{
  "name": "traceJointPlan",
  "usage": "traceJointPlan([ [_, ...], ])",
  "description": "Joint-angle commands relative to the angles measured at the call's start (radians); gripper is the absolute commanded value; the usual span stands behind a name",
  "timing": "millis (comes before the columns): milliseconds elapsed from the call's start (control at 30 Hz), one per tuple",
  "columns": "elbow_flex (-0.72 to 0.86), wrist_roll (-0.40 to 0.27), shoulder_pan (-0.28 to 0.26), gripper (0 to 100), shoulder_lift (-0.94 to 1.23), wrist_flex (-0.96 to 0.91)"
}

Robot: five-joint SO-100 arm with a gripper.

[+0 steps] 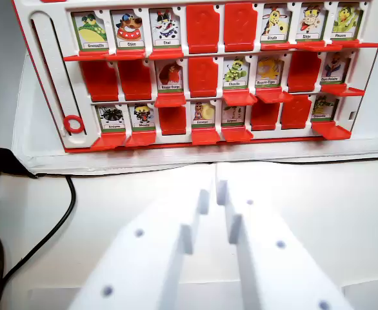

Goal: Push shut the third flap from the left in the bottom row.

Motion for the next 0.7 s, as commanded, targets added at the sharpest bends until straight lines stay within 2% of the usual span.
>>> traceJointPlan([
  [0, -0.12, 0.009, 0.005, 0, 0.021, -0.034],
  [667, -0.112, 0.009, 0.006, 0, 0.021, -0.043],
])
